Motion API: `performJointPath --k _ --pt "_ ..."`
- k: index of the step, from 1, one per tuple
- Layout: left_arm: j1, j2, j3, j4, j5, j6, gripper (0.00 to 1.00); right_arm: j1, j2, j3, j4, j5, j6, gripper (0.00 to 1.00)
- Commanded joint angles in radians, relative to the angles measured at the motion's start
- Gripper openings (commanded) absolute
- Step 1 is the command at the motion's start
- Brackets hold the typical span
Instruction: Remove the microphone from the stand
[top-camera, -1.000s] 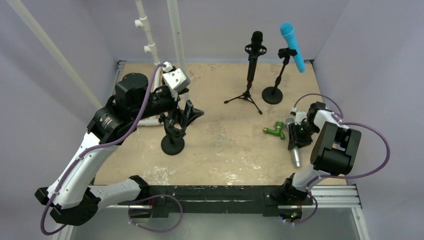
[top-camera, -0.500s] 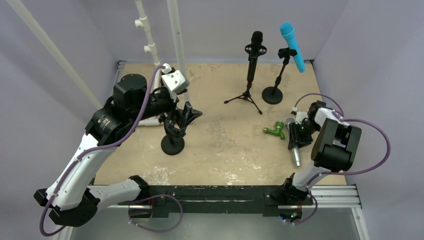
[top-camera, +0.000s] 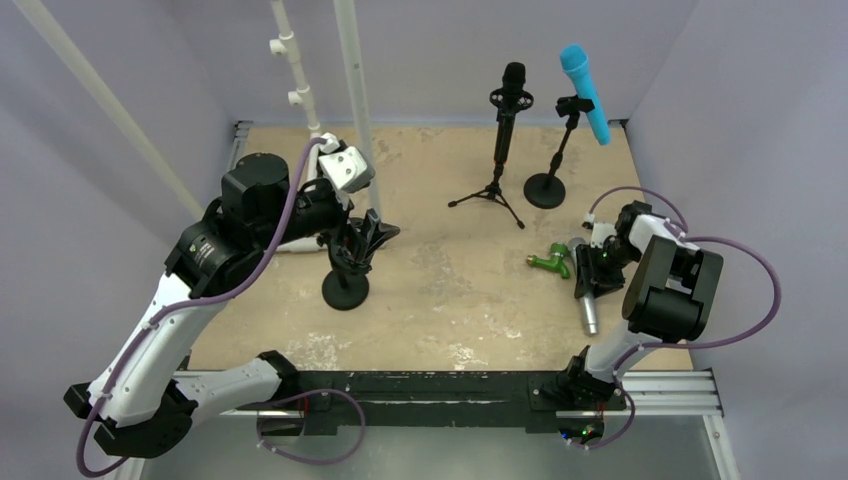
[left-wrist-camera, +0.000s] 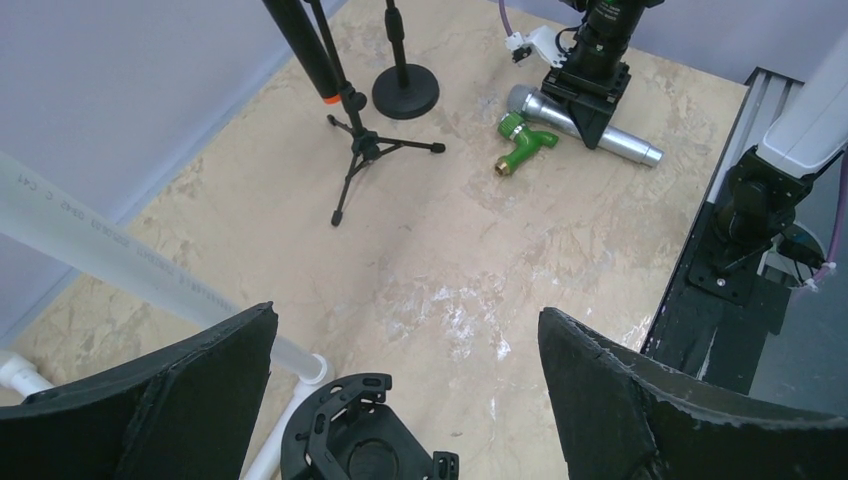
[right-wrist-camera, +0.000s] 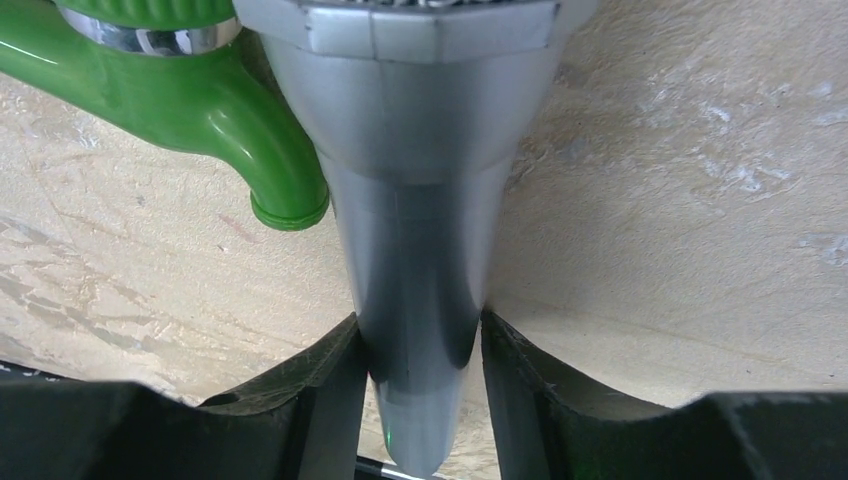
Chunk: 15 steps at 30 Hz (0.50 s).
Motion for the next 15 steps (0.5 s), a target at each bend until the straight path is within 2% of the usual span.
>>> performJointPath --k 1,6,14,15 --pt "0.004 -0.02 -0.008 0.002 -0.016 0.03 1.0 -0.009 0.028 -0.006 0.054 0.033 -0.014 0.47" --pt "0.004 -0.03 -0.016 -0.015 -0.036 0.052 1.0 -0.009 -0.015 0.008 0.034 0.035 -0.018 0.61" --pt "0.004 -0.064 -0.018 -0.084 -0.128 0.132 1.0 -0.009 -0.181 0.127 -0.081 0.003 -0.018 0.97" --pt "0.003 -0.069 -0.016 -0.1 -0.14 0.146 1.0 -0.008 -0.199 0.145 -0.104 -0.017 -0.017 0.98"
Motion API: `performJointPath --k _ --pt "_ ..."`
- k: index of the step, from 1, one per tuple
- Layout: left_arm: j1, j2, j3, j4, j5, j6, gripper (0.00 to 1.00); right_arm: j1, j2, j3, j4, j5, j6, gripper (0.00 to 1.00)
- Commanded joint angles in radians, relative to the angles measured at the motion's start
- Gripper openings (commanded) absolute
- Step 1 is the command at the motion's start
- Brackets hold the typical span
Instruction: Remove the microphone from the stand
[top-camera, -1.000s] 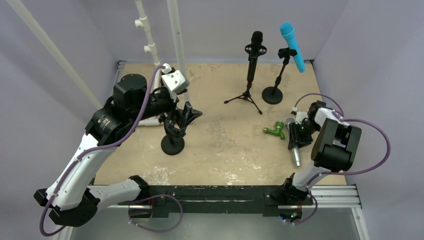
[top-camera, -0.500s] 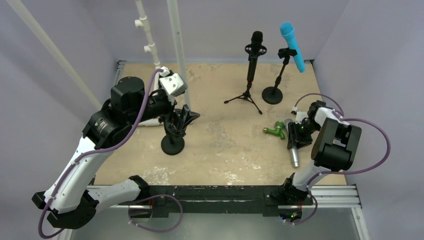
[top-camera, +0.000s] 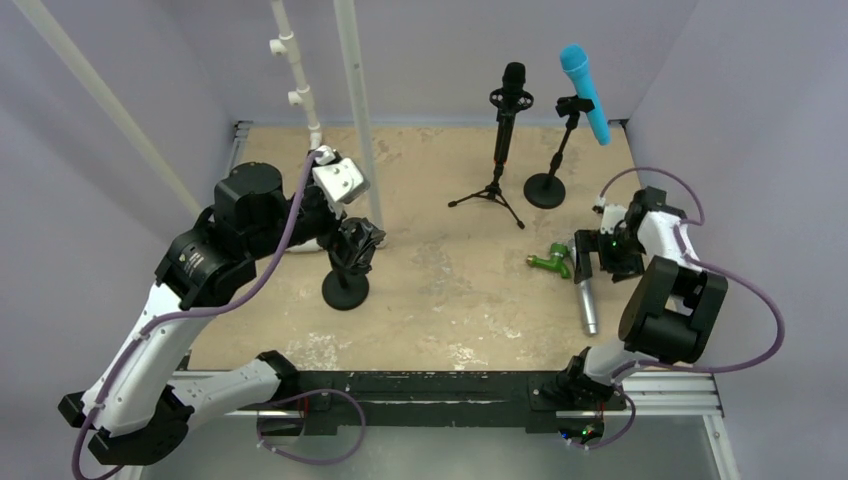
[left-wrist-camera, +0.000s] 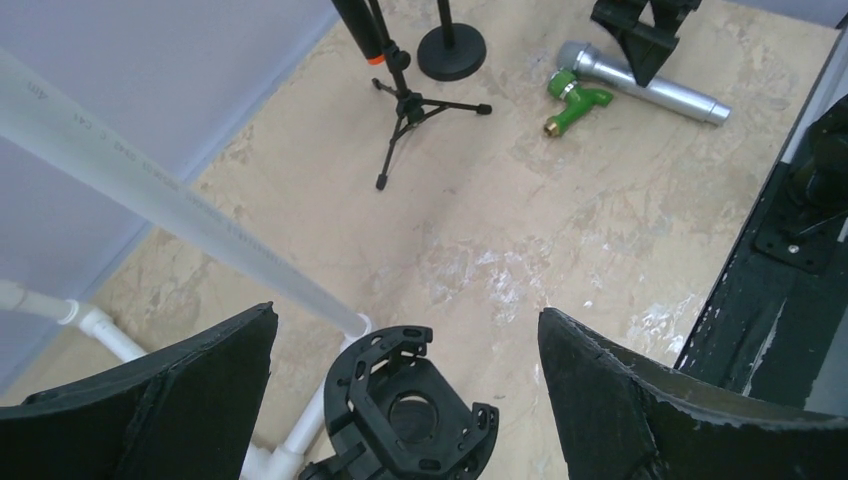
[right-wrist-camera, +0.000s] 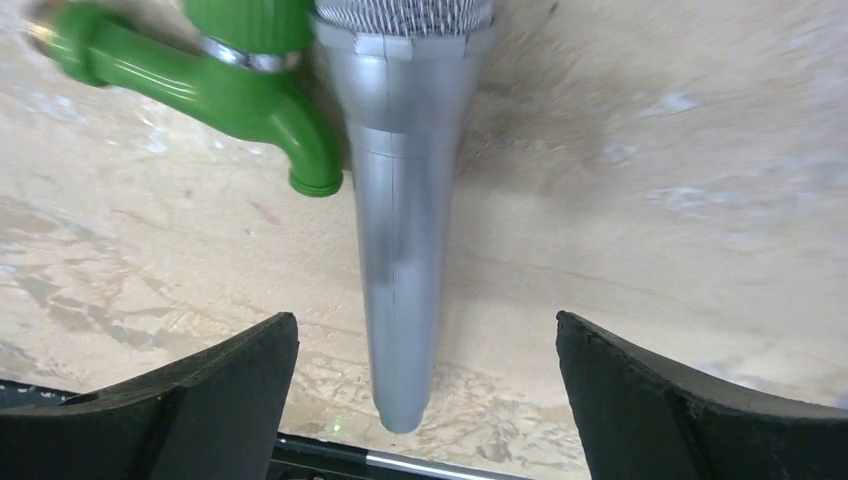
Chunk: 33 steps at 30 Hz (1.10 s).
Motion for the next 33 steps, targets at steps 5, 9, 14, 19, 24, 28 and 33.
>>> performJointPath --k 5,9,14,19,24,28,33 --pt "0.003 -0.062 -0.003 -0.097 -0.181 0.125 1.0 -0.001 -0.183 0.193 -0.18 -0.167 -0.014 0.99" --pt "0.035 -0.094 -0.014 -0.14 -0.254 0.145 1.0 0.023 -0.245 0.272 -0.257 -0.287 -0.034 0.99" --pt "0.204 -0.145 -0.03 -0.182 -0.132 0.133 1.0 0.167 -0.327 0.346 -0.265 -0.313 0.0 0.98" --pt "0.298 -0.258 -0.171 -0.144 -0.021 0.14 1.0 0.32 -0.356 0.386 -0.24 -0.353 0.044 0.97" --pt "0.365 -0.362 -0.334 -0.061 0.001 0.088 1.0 0.406 -0.369 0.395 -0.208 -0.378 0.055 0.97" --pt "0.411 -0.421 -0.43 -0.028 0.016 0.052 1.0 0.436 -0.385 0.4 -0.185 -0.413 0.054 0.96" --pt "0.439 -0.464 -0.544 0.015 0.039 0.05 1.0 0.454 -0.383 0.407 -0.171 -0.443 0.059 0.96"
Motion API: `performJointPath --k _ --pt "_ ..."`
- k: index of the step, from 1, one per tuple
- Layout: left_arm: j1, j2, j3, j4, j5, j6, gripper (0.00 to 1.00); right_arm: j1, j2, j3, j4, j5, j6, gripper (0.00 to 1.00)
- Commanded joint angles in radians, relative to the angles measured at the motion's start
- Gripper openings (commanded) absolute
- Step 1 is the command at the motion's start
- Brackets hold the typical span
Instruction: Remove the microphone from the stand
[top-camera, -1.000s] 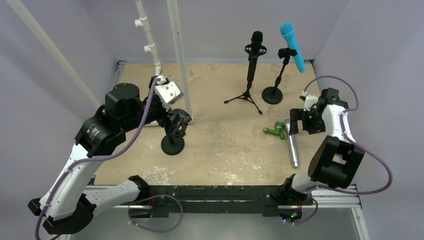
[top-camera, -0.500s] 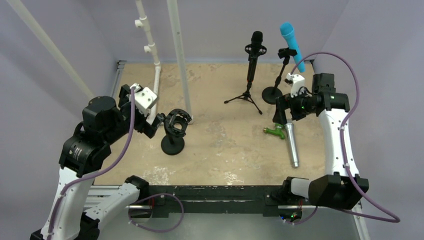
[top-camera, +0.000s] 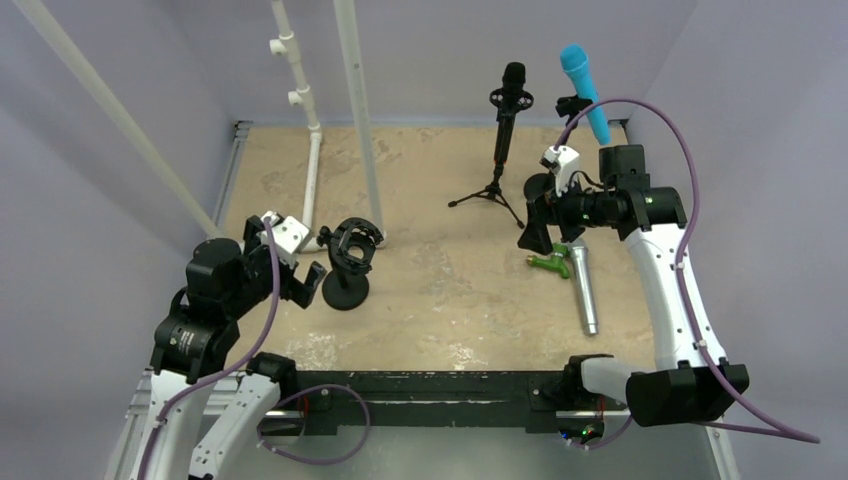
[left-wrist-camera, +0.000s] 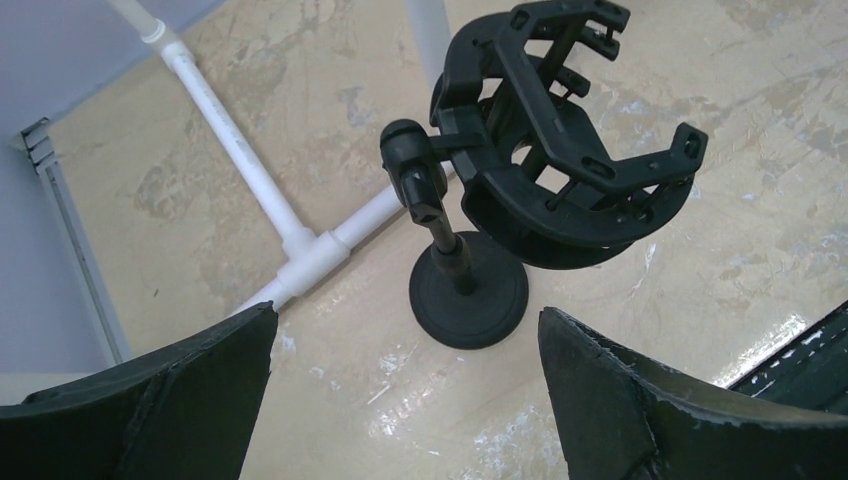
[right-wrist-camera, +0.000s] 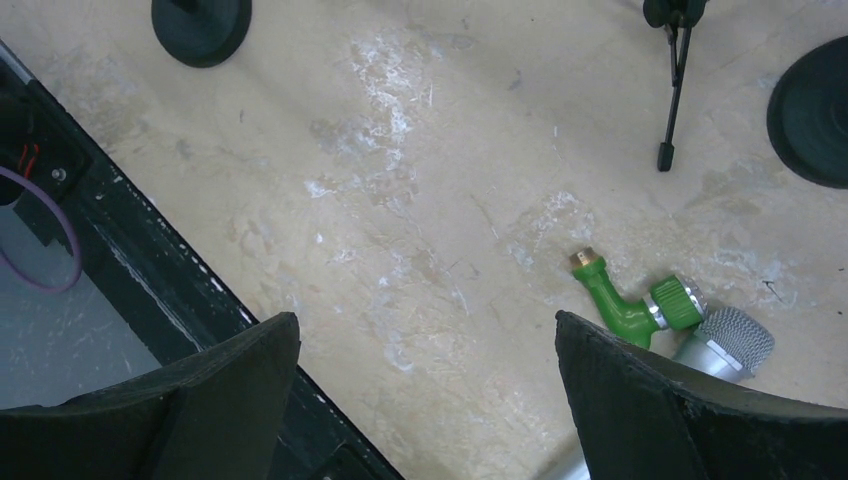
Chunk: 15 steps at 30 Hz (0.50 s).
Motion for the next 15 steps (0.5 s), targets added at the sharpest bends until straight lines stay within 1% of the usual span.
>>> performJointPath --k 1,6,9,15 --pt "0.026 -0.029 -0.084 0.101 0.045 -0.019 1.0 0.013 -0.012 0.045 0.037 -0.057 0.017 0.96" --pt "0.044 -0.041 -0.197 0.178 0.082 0.001 1.0 0.016 -0.014 0.024 0.056 -0.066 0.01 0.96" --pt "0.048 -0.033 -0.256 0.258 0.109 0.003 1.0 0.017 -0.021 0.013 0.068 -0.076 0.01 0.96" --pt "0.053 0.003 -0.329 0.356 0.172 0.012 0.98 0.02 -0.017 0.014 0.068 -0.089 0.01 0.96"
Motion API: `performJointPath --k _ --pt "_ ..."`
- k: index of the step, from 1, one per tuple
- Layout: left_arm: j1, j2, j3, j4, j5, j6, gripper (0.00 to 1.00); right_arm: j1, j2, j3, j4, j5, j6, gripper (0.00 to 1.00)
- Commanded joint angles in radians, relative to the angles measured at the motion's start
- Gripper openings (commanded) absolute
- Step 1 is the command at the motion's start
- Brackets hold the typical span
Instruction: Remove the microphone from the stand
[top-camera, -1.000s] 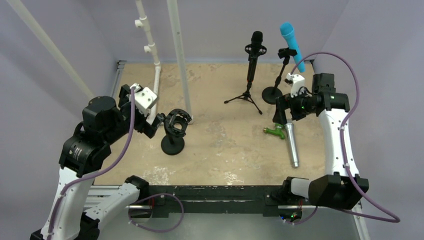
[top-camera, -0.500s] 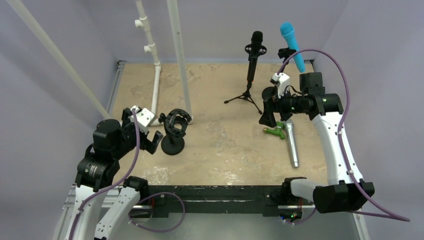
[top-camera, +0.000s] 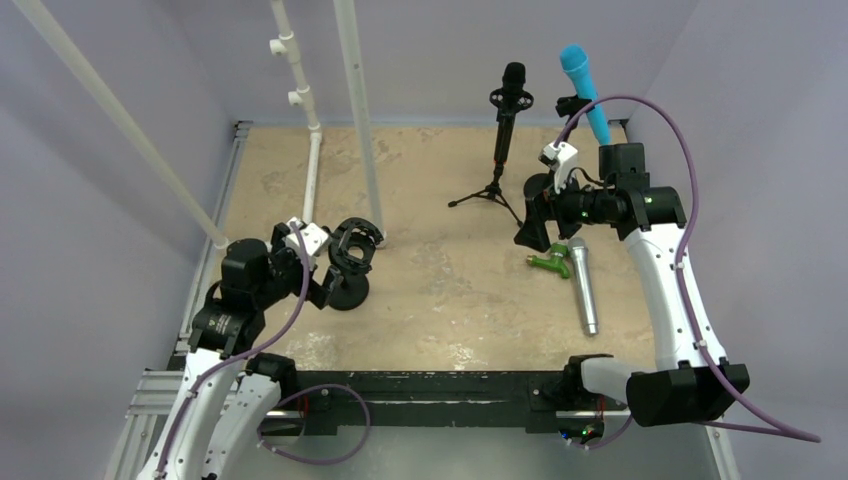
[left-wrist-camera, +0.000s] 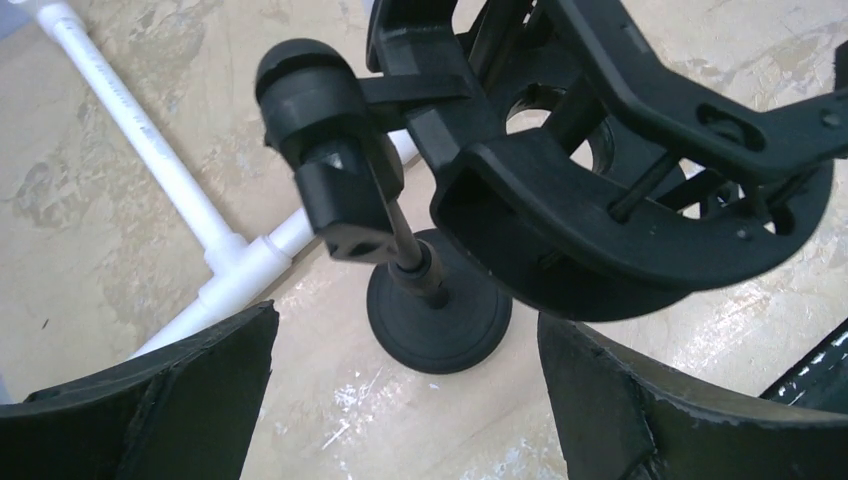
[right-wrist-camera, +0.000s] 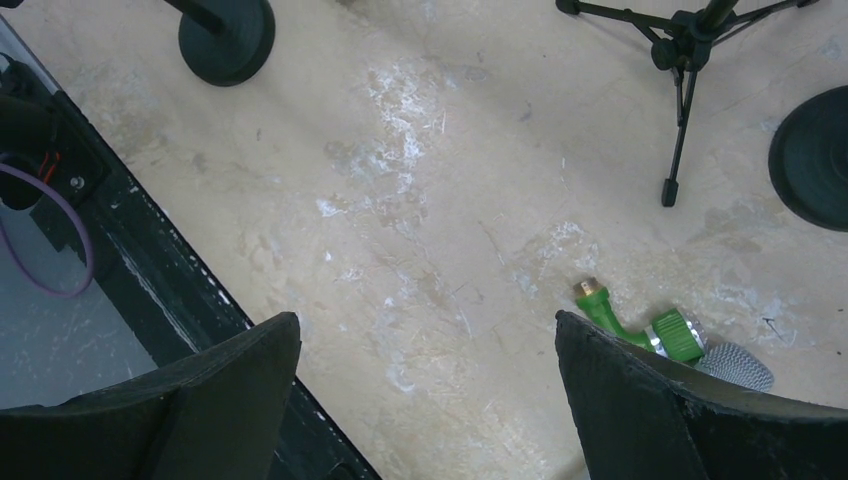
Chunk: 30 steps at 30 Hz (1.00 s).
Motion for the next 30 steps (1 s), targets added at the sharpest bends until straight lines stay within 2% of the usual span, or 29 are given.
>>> performJointPath --k 1,8,15,19,30 --pt "0.011 0.019 -0.043 0.154 0.074 0.009 0.98 0.007 -0.014 0.01 0.03 -0.043 0.012 0.96" --pt "0.029 0.061 -0.122 0.295 0.092 -0.004 0.95 0.01 0.004 0.019 0.025 -0.056 0.018 0.96" --pt "0.083 0.091 -0.182 0.453 0.199 -0.036 0.87 0.012 0.018 0.047 -0.006 -0.031 0.008 0.96" --pt "0.095 0.085 -0.203 0.495 0.224 -0.044 0.8 0.012 0.011 0.037 -0.011 -0.027 0.005 0.96" --pt "0.116 0.098 -0.213 0.558 0.303 -0.046 0.52 0.015 0.033 0.028 -0.016 -0.026 0.008 0.96"
